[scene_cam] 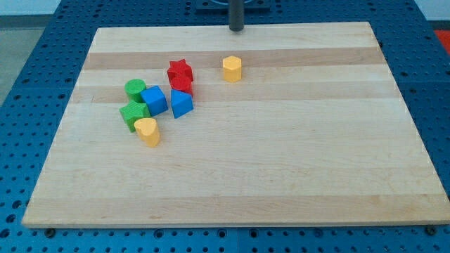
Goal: Push the yellow hexagon into the group of blocks
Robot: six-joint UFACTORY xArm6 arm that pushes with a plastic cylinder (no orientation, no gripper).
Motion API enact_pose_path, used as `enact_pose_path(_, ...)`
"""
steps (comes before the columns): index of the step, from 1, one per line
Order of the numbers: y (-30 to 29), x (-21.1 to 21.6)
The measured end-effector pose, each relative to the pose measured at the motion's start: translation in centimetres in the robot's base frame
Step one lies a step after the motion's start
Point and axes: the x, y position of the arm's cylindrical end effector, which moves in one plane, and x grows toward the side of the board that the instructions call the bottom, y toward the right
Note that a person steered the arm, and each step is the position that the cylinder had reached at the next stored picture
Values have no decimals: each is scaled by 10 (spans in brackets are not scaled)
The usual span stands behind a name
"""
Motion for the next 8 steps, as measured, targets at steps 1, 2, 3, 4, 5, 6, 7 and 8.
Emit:
enact_pose_path(1,20,30)
enact_pose_path(2,20,33)
enact_pose_path(3,12,54)
enact_pose_path(4,-17,97)
enact_pose_path(5,-19,115)
enact_pose_path(6,-27,165)
enact_pose_path(7,-27,165)
enact_pose_path(8,-20,154)
